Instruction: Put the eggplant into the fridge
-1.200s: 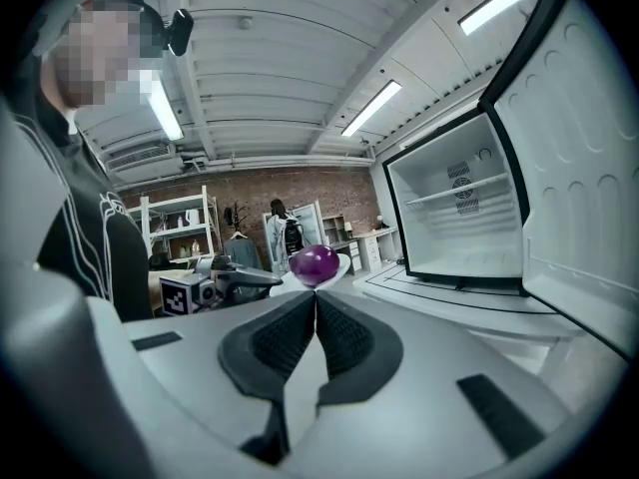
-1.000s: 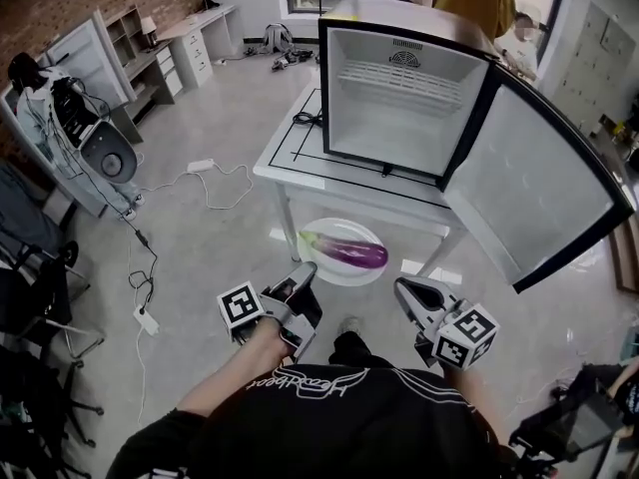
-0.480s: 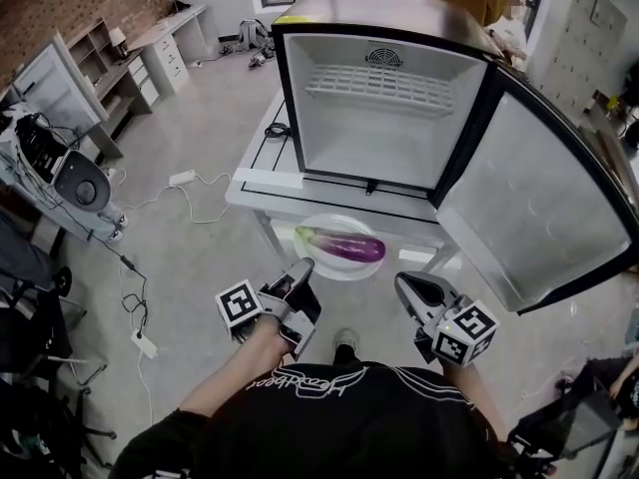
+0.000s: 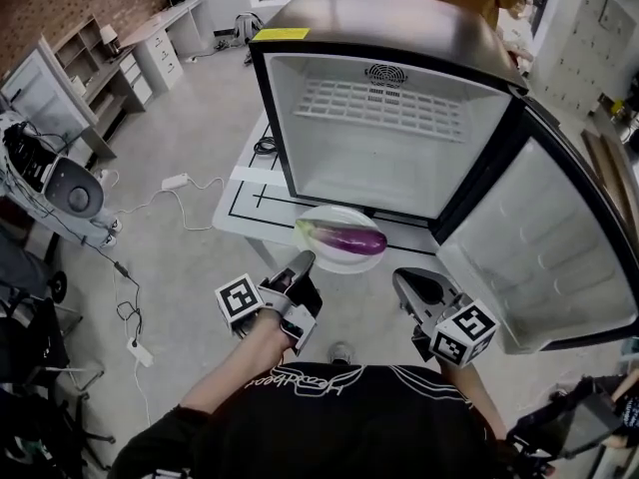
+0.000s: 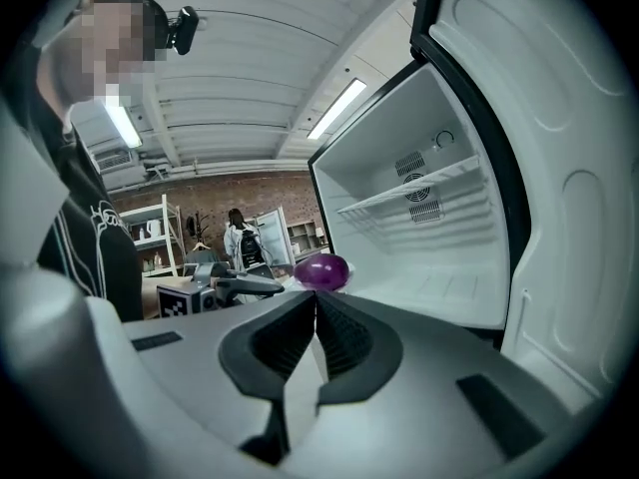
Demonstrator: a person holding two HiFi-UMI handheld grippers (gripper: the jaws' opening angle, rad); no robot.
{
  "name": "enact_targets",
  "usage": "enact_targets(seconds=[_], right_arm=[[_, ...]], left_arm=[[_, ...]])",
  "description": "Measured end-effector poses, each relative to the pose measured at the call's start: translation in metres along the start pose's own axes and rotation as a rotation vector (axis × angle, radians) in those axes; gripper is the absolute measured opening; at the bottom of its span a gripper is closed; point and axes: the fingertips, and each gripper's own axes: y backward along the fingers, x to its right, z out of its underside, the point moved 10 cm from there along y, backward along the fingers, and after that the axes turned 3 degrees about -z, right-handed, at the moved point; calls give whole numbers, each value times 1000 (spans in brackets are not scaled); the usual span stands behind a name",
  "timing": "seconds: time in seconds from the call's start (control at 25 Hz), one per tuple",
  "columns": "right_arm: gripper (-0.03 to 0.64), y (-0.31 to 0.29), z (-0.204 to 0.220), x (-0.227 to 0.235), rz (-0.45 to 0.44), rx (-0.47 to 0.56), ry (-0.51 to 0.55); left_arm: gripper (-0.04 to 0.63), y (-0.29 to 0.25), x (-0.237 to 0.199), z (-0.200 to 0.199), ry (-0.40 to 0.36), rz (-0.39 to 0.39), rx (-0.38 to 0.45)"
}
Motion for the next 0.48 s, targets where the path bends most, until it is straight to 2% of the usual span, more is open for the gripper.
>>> enact_targets(seconds=[0.16,0.48], right_arm=[[8,-20,-16,29,4,-4,-2],[8,-29,-20,48,11,-5,38]], left_arm=[[17,-35,5,-17,4,-12,1],[17,-63,6,-30,-9,-18,17]])
